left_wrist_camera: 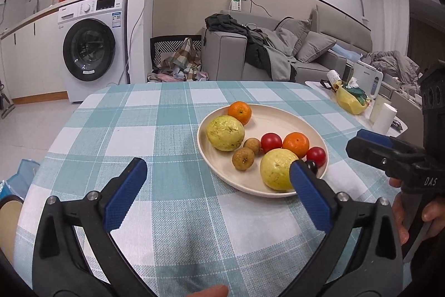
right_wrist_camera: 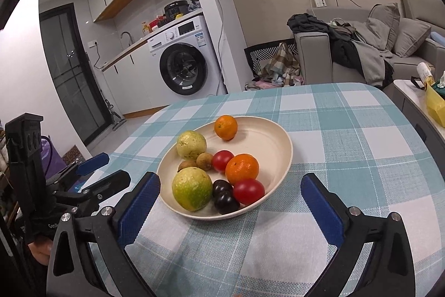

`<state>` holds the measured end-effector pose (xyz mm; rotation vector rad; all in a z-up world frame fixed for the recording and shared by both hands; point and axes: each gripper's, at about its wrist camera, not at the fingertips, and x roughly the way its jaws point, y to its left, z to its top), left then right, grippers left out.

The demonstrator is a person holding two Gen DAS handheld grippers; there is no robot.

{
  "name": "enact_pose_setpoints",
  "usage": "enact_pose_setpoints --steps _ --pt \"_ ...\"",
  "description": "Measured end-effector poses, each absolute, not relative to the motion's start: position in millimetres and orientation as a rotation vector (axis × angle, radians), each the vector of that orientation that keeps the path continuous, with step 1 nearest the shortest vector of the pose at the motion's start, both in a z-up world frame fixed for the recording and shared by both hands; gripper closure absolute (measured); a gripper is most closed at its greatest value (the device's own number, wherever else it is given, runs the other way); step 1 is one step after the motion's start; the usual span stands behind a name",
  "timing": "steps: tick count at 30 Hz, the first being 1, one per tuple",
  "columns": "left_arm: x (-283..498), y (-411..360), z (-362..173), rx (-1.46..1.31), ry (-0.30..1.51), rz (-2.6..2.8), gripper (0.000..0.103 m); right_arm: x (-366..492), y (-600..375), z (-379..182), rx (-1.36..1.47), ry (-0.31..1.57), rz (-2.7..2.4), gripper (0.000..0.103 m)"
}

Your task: Organize fruits

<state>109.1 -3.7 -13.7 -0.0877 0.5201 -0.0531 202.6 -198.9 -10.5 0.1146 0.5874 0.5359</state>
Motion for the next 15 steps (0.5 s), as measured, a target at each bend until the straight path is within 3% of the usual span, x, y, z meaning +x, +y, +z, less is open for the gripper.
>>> enact_pose_setpoints --steps 15 --pt "95.7 -5.2 -8.3 -0.077 0.484 -0.031 0.001 182.5 -192.0 -6.4 0.035 0.530 0.552 0.000"
